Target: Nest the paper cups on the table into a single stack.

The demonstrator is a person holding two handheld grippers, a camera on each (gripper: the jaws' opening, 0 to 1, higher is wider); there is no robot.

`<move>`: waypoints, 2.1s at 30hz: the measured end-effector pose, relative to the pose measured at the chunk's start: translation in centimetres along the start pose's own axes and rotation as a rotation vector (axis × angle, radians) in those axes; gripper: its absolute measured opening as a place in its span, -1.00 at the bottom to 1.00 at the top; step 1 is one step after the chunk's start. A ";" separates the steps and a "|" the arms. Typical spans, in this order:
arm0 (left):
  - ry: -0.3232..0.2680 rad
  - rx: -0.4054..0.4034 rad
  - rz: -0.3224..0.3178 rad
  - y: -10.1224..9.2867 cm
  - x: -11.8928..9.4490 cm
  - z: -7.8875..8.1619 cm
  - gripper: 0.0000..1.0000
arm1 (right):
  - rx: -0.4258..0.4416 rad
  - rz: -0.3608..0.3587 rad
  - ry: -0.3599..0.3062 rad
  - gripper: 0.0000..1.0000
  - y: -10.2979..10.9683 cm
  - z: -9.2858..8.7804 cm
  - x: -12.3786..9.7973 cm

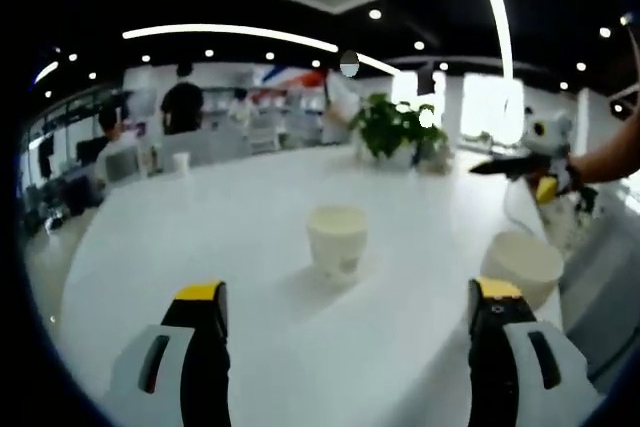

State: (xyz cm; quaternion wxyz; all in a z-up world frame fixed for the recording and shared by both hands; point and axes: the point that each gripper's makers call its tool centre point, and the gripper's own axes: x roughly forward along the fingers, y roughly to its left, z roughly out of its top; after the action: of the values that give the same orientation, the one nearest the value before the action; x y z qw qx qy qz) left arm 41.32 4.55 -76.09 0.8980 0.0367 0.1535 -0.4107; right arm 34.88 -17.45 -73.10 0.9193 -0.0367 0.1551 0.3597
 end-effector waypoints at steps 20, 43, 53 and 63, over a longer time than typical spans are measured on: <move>0.000 -0.003 -0.047 0.2 6.1 0.5 0.97 | 0.012 0.001 0.009 1.00 0.6 -0.4 0.3; 0.004 0.003 -0.112 -0.1 10.5 0.8 0.81 | 0.018 -0.011 0.014 1.00 1.1 -1.4 -0.3; -0.055 0.046 -0.102 0.7 12.0 1.5 0.69 | 0.032 -0.019 0.018 1.00 0.6 -1.7 -0.5; -0.009 0.069 -0.128 0.2 12.5 -0.1 0.22 | 0.039 -0.026 0.022 1.00 0.5 -2.0 -0.9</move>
State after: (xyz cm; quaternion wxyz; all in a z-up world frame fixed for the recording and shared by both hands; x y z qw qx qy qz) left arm 49.18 -4.36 -79.97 0.8688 0.0560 0.1372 -0.4725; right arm 33.37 -17.99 -74.75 0.9227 -0.0248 0.1716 0.3442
